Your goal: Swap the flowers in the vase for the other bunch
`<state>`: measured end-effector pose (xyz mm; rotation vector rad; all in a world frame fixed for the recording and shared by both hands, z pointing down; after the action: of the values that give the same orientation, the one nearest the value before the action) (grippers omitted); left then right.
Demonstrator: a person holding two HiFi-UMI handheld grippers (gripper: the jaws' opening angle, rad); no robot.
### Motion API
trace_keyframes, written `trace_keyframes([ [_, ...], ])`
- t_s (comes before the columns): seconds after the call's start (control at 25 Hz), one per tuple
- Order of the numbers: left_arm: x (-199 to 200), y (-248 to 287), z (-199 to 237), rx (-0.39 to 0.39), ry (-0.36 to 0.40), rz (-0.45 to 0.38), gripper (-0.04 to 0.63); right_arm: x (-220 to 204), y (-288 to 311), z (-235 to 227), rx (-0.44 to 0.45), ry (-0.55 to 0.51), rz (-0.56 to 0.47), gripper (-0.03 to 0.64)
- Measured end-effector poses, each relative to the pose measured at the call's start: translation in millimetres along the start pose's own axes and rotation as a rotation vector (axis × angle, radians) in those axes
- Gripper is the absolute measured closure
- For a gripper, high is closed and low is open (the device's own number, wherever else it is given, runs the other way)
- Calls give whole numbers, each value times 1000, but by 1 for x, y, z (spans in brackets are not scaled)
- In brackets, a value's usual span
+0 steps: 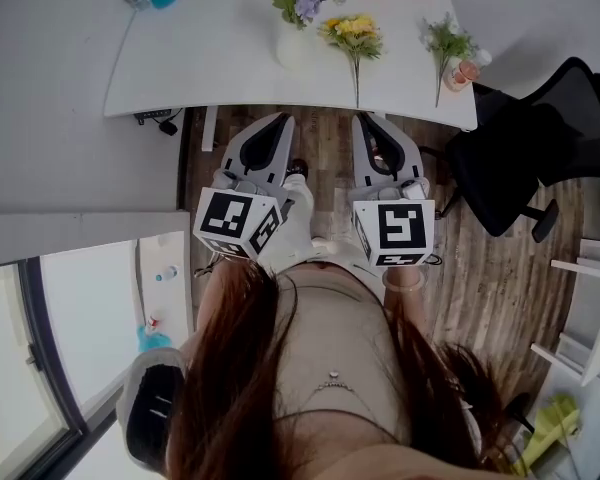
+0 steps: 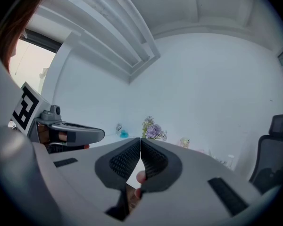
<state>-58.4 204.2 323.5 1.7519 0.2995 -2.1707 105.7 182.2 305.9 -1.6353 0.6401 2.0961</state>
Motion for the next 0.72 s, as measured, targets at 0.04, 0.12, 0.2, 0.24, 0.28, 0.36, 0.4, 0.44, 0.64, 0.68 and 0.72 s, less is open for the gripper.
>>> trace_keyframes([
  [0.04,0,5,2,0,0,1,591,-1,5,-3,1,0,3,589],
  [0.12,1,14,8,0,2,6,591,-3,14,-8,3,1,9,589],
  [0.2,1,22,14,2,0,11,591,-4,24,-12,7,3,12,589],
  [0.24,1,26,18,4,-2,13,591,-4,29,-13,9,4,13,589],
  [0.28,1,30,21,5,-4,15,591,-5,34,-15,11,4,14,589],
  [0.36,1,40,27,7,-6,19,591,-6,44,-20,14,2,17,589],
  [0.4,1,45,29,9,-6,21,591,-7,48,-23,15,2,21,589],
  [0.44,2,51,32,10,-6,23,591,-7,53,-26,16,4,25,589],
  [0.64,6,75,46,11,-11,36,591,-8,77,-42,16,14,34,589],
  [0.68,7,79,49,12,-12,39,591,-8,82,-45,16,15,36,589],
  [0.72,8,84,53,13,-13,43,590,-8,88,-48,16,16,37,589],
])
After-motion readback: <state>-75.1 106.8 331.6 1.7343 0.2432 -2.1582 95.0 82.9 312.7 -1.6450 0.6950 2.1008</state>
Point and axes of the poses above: the fingertips, and each gripper's own axes: y forward along the fingers, z to its left, x out of its top, the point moved 7 cm from there along -y, backward along the fingers, and after that the axes turned 4 degrees about -y, right-handed, at the moved point
